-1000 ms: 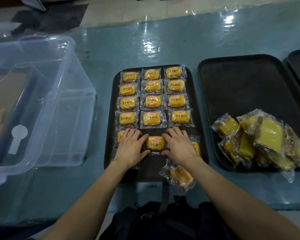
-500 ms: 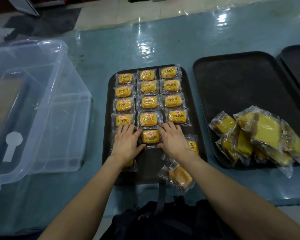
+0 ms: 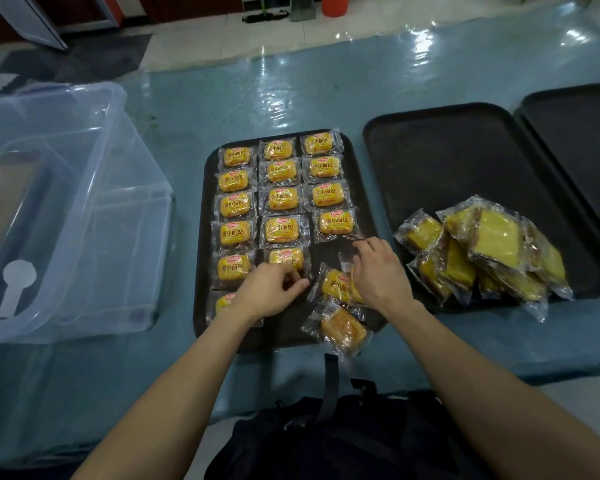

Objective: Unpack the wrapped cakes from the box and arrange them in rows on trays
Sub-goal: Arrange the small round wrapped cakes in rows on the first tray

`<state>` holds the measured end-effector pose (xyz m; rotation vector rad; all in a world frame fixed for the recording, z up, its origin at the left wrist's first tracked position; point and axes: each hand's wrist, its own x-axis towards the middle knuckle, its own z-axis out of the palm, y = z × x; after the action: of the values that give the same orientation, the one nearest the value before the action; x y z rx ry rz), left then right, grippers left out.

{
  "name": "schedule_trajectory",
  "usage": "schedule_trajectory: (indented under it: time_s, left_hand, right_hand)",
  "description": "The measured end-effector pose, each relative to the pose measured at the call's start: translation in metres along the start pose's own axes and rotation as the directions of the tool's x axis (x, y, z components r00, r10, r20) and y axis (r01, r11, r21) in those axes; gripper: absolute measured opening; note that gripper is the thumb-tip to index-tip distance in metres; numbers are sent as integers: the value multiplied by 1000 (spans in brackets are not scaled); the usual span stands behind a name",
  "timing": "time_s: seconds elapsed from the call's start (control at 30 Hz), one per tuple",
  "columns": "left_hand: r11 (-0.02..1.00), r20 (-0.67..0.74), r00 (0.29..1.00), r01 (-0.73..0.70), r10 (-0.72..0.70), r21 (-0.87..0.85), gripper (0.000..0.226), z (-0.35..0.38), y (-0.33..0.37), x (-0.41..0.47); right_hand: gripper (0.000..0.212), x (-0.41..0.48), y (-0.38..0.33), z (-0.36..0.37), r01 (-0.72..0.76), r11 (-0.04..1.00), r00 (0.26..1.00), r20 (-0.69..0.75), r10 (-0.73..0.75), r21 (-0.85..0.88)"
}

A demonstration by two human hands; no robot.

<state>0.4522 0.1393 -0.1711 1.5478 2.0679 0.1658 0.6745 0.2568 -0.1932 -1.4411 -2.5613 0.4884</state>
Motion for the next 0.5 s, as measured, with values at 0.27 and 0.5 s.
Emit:
schedule_trajectory:
  time_s: [0.27,0.5]
  left_hand:
    - [798,413,905,318,-96,-511,67,35,32,-18]
    - [655,300,935,347,-188,-671,118,62,50,-13]
  right_hand:
    - [37,-48,34,15,84,995,996,23,-86,58]
    - [39,-65,48,8,101,987,994,-63,-93,122]
